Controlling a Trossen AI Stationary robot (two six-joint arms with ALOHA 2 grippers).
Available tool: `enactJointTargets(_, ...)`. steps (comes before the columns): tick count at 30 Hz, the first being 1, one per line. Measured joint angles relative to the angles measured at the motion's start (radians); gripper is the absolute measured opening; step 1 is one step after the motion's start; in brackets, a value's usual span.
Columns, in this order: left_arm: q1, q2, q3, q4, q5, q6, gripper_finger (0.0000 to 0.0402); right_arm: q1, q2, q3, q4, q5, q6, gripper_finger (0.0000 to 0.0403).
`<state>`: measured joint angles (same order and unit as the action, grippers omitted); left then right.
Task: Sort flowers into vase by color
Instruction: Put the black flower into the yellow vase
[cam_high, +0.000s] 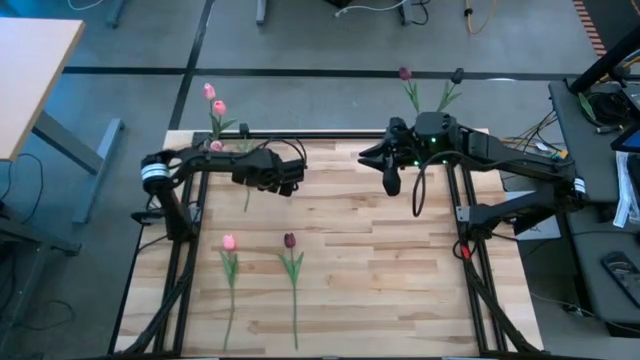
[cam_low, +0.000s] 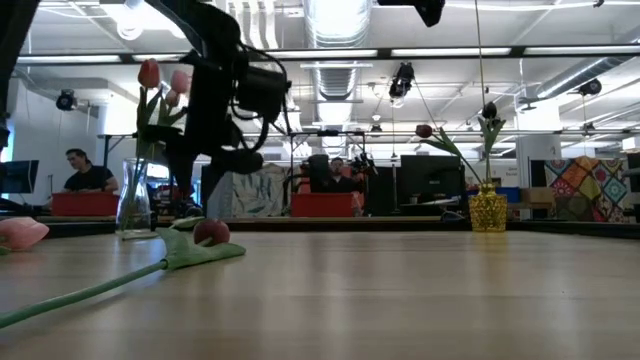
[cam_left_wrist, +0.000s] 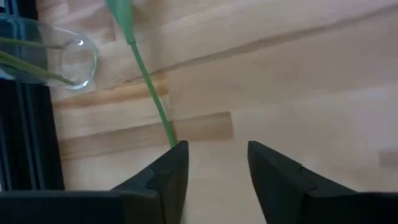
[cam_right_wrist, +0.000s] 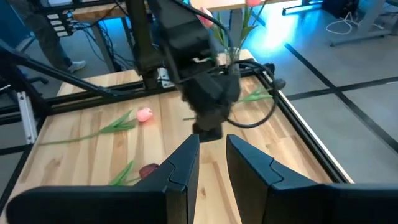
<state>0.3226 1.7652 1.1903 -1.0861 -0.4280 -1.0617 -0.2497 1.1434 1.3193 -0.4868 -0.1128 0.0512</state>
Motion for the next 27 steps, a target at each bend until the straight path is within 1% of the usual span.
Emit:
enactJointTargets(4,0.053,0.050,0.007,0.002,-0.001,0.002,0.0176,0.000,-0.013,0.000,-0.012,0.000,-0.004,0.0072)
enactJointTargets(7,0.086,0.076,0.012,0.003,-0.012,0.002,0.0182,0.000,-0.023,0.000,-0.016,0.000,-0.015,0.0072)
enactJointTargets(9,0.106,0.095,0.012,0.002,-0.020,0.002,0.0182,0.000,-0.032,0.000,-0.017,0.000,-0.018,0.0072)
enactJointTargets(14,0.142,0.123,0.012,-0.007,-0.083,0.003,0.0183,0.000,-0.048,0.000,-0.045,0.000,-0.025,0.0072)
enactJointTargets(16,0.157,0.129,0.012,-0.011,-0.088,0.006,0.0183,0.000,-0.056,0.000,-0.054,0.000,-0.026,0.0072)
enactJointTargets(20,0.186,0.140,0.012,-0.012,-0.131,0.026,0.0182,0.000,-0.070,0.000,-0.071,0.000,-0.037,0.0072)
enactJointTargets(27,0.253,0.178,0.012,-0.009,-0.136,0.063,0.0170,0.000,-0.091,0.000,-0.115,0.000,-0.054,0.0072)
